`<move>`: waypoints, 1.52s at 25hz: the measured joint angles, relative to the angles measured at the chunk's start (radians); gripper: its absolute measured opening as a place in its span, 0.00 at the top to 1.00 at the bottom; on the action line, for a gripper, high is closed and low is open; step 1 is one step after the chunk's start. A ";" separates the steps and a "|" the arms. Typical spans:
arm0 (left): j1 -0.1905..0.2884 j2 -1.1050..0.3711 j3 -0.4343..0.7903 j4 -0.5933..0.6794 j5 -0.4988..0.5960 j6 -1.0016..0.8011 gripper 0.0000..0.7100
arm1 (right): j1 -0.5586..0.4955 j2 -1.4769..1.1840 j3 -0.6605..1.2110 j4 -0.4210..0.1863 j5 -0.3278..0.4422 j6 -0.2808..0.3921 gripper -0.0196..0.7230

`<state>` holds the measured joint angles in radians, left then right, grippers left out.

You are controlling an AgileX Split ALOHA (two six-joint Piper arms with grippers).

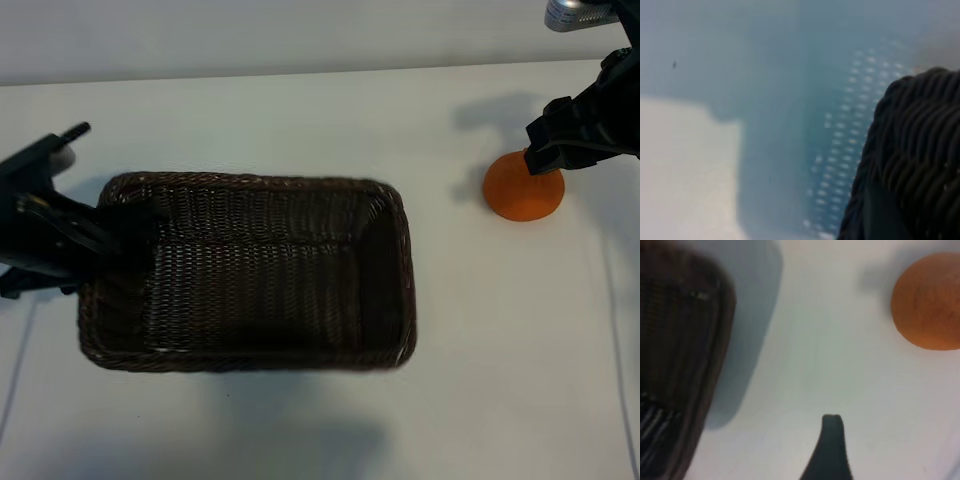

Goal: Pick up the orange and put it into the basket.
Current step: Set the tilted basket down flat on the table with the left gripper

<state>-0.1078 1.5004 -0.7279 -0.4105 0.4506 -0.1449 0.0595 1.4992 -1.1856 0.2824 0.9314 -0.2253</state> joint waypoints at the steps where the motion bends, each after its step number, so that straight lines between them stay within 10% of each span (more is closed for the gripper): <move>1: 0.012 -0.013 0.001 -0.017 0.014 0.030 0.54 | 0.000 0.000 0.000 0.000 0.001 0.000 0.17; 15: 0.105 -0.062 0.008 -0.366 0.027 0.386 0.54 | 0.000 0.000 0.000 0.000 0.003 0.000 0.17; 27: 0.105 0.129 -0.200 -0.406 0.044 0.408 0.54 | 0.000 0.000 -0.001 0.002 0.003 0.000 0.17; 38: -0.020 0.321 -0.322 -0.434 0.015 0.380 0.54 | 0.000 0.000 -0.001 0.003 0.003 0.000 0.17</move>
<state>-0.1275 1.8212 -1.0499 -0.8448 0.4658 0.2351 0.0595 1.4992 -1.1864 0.2851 0.9347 -0.2253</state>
